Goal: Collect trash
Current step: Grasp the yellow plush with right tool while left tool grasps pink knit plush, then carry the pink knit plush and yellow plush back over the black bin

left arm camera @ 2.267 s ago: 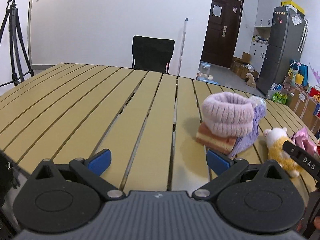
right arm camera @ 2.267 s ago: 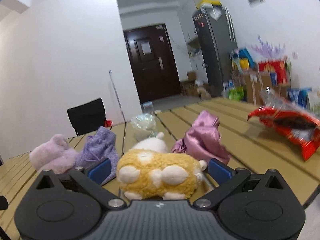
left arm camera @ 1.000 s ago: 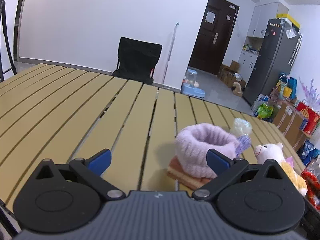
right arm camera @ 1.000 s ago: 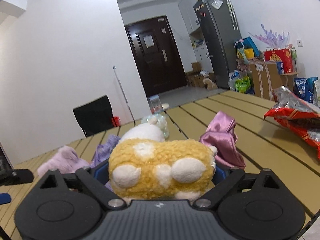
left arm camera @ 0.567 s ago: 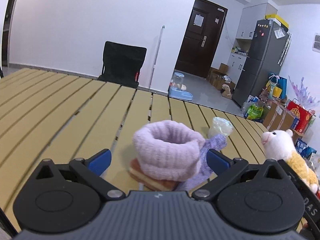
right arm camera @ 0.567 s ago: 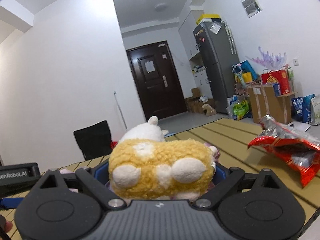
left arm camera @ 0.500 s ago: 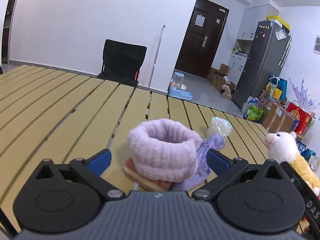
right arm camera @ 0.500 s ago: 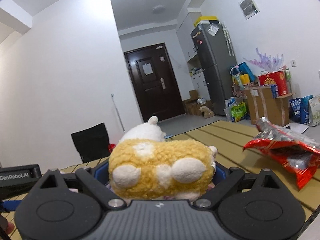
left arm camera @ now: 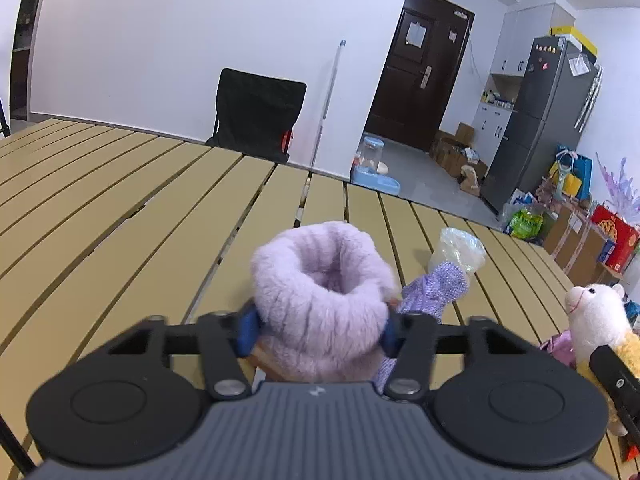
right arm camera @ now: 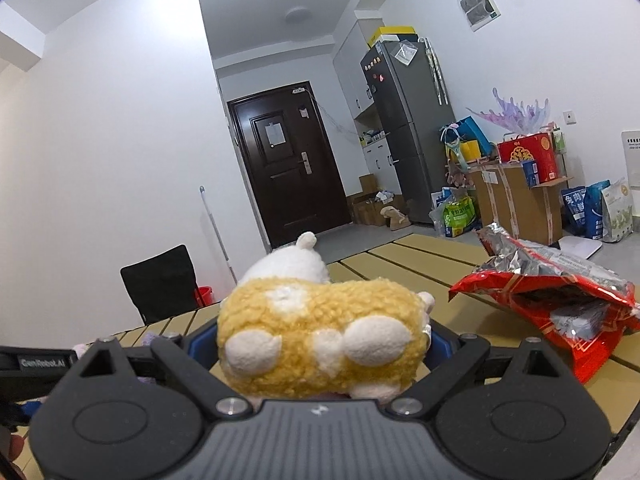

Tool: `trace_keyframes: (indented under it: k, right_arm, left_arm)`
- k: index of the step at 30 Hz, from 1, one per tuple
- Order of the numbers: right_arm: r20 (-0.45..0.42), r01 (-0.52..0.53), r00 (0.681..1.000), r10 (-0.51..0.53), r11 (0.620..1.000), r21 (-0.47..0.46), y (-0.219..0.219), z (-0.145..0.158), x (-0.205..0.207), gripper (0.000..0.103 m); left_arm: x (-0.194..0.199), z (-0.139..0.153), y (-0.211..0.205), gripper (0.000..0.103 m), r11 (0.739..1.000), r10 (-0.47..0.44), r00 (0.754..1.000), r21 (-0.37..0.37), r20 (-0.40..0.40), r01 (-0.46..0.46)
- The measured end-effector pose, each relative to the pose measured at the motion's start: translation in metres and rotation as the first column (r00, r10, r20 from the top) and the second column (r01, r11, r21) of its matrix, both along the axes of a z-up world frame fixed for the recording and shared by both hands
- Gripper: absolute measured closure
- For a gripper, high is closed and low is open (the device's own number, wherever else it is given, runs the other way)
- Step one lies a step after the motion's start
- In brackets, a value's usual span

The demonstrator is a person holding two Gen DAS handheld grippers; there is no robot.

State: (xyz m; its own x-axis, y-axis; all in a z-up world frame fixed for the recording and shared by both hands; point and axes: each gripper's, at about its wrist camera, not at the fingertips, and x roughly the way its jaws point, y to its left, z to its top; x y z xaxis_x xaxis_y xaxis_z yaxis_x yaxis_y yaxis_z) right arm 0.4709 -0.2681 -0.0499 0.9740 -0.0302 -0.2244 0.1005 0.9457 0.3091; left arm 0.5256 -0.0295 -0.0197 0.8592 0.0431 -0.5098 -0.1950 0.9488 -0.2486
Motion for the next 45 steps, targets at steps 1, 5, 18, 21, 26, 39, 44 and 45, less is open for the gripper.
trace_keyframes:
  k: [1,5,18,21,26,39,44,45]
  right_arm:
    - [0.001,-0.006,1.000,0.006,1.000,0.001,0.001,0.000,0.001,0.008]
    - [0.007,-0.024,1.000,0.024,1.000,-0.002,0.006,-0.002,0.002,0.008]
    - [0.035,-0.061,0.998,0.060,0.998,0.026,-0.005,-0.001,-0.004,0.008]
    - [0.042,-0.073,0.997,0.072,0.997,0.022,-0.002,0.000,-0.010,0.008]
    - [0.054,-0.099,0.994,0.099,0.995,0.002,0.001,0.004,-0.021,0.008]
    - [0.084,-0.154,0.984,0.157,0.987,-0.043,0.008,0.015,-0.081,0.008]
    - [0.074,-0.173,0.981,0.178,0.983,-0.064,0.009,0.012,-0.114,0.008]
    - [0.072,-0.176,0.981,0.180,0.982,-0.067,0.009,0.011,-0.122,0.008]
  left_arm:
    - [-0.001,0.000,0.002,0.057,1.000,0.001,1.000,-0.018,0.002,-0.001]
    - [-0.004,-0.001,0.004,0.064,0.999,0.029,0.999,-0.025,0.014,-0.028]
    - [-0.042,0.020,0.008,0.068,0.997,0.067,0.994,0.031,0.081,-0.070]
    - [-0.052,0.025,0.010,0.068,0.997,0.057,0.994,0.045,0.093,-0.061]
    - [-0.073,0.033,0.016,0.069,0.998,0.033,0.994,0.056,0.105,-0.039]
    - [-0.155,0.037,0.042,0.069,0.999,0.012,0.994,0.047,0.107,-0.018]
    - [-0.192,0.032,0.046,0.069,0.999,0.008,0.994,0.050,0.110,-0.014]
    - [-0.201,0.032,0.046,0.069,0.999,0.007,0.994,0.052,0.109,-0.013]
